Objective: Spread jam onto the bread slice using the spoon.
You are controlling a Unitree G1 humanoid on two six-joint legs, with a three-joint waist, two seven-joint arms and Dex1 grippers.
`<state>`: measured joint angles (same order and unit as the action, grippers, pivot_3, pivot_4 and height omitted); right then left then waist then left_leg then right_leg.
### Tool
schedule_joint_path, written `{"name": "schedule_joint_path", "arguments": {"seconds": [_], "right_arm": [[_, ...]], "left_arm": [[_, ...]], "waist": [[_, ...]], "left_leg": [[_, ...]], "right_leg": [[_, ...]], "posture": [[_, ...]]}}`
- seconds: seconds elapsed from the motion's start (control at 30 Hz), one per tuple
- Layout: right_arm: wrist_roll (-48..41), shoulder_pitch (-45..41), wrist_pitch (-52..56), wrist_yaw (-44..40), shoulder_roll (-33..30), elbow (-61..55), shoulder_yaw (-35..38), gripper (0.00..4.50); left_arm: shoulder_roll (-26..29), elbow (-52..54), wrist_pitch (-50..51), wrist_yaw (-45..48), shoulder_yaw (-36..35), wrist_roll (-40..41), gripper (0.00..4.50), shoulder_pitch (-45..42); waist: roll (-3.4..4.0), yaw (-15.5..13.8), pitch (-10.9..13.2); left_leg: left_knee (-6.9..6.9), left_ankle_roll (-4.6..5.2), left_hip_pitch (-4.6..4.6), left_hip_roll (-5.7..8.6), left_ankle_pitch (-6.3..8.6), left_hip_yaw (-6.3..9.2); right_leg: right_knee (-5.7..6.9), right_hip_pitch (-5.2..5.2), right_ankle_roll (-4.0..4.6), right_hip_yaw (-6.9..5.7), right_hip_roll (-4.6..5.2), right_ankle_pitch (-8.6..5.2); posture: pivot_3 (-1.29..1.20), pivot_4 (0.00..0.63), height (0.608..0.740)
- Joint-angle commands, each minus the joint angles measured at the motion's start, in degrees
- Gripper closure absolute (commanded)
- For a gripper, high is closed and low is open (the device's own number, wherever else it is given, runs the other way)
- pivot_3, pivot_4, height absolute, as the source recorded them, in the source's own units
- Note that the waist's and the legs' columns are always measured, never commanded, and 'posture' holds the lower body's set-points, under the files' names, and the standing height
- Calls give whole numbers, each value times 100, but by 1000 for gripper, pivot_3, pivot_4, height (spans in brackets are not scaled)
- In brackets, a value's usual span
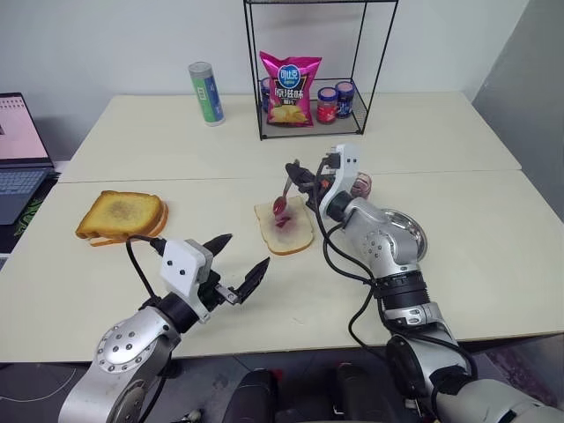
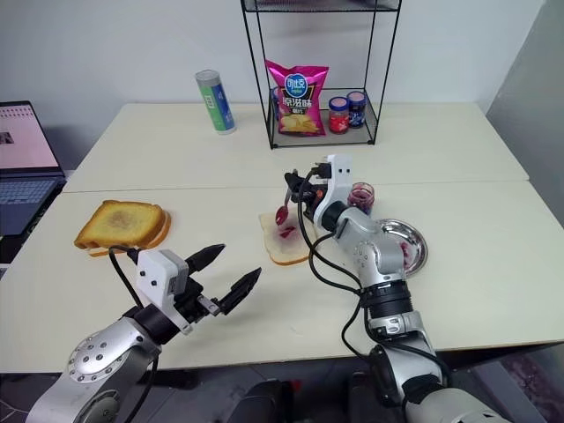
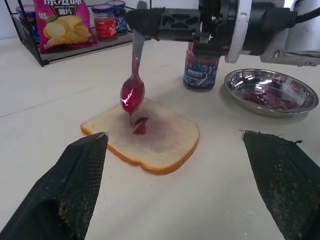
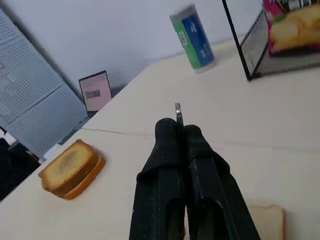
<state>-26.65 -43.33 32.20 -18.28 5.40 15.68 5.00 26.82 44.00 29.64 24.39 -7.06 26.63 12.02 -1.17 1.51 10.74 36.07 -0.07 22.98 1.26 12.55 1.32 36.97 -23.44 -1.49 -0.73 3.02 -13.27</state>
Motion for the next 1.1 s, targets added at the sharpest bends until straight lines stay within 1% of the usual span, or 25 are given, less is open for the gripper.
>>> {"name": "schedule_joint_path", "arguments": {"seconds": [0.03, 0.2, 0.37, 0.53, 0.57, 0.87, 1.0, 1.1], "right_arm": [[-268, -226, 183, 325, 185, 75, 296, 4444], [-329, -302, 169, 515, 294, 457, 515, 4444], [-842, -404, 368, 1133, 455, 853, 1204, 4444], [-693, -375, 220, 1228, 333, 877, 1065, 4444], [-698, -378, 172, 1257, 319, 868, 1074, 4444], [-912, -607, 114, 1412, 209, 824, 1293, 4444], [-984, -749, 64, 1461, 246, 830, 1395, 4444], [-1209, -814, 225, 1512, 378, 772, 1488, 4444]], "left_arm": [[33, 168, -80, -3, -86, 16, 0, 25], [38, 192, -64, -24, -78, 13, 0, 22], [56, 149, -70, -15, -48, -20, 0, -35], [82, 108, -71, 18, -35, -12, 0, -95], [87, 101, -70, 23, -36, -10, 0, -104], [102, 20, -71, 61, 8, -11, 0, -198], [104, 16, -87, 67, -2, -10, 0, -179], [91, 67, -88, 45, 2, -15, 0, -122]], "waist": [[0, 2, 0], [0, 9, 0], [0, 11, 0], [0, 14, 0], [0, 14, 0], [1, 14, 0], [1, 14, 0], [1, 14, 0]], "left_leg": [[0, 0, -1, 0, 0, 0], [1, 0, -1, 0, 0, -1], [0, 0, 0, 0, 0, -2], [0, 0, -1, 0, 0, -3], [0, 0, -1, 0, 0, -3], [1, 0, -1, 0, 0, -3], [-1, 0, 0, 0, 0, -2], [-1, 1, 1, 0, 0, -3]], "right_leg": [[0, 0, -1, -1, 0, 0], [0, 0, -2, -2, -1, -1], [0, 0, -1, -1, -1, 0], [1, 0, -10, 0, -2, -5], [2, 0, -25, 0, -2, -14], [1, 1, -27, 1, -2, -13], [0, 0, -25, 0, -2, -13], [-1, 0, -25, 1, -2, -13]], "posture": [[0, 150, 740], [0, 150, 740], [0, 150, 740], [0, 150, 740], [0, 150, 740], [0, 150, 740], [0, 150, 740], [0, 150, 740]]}}
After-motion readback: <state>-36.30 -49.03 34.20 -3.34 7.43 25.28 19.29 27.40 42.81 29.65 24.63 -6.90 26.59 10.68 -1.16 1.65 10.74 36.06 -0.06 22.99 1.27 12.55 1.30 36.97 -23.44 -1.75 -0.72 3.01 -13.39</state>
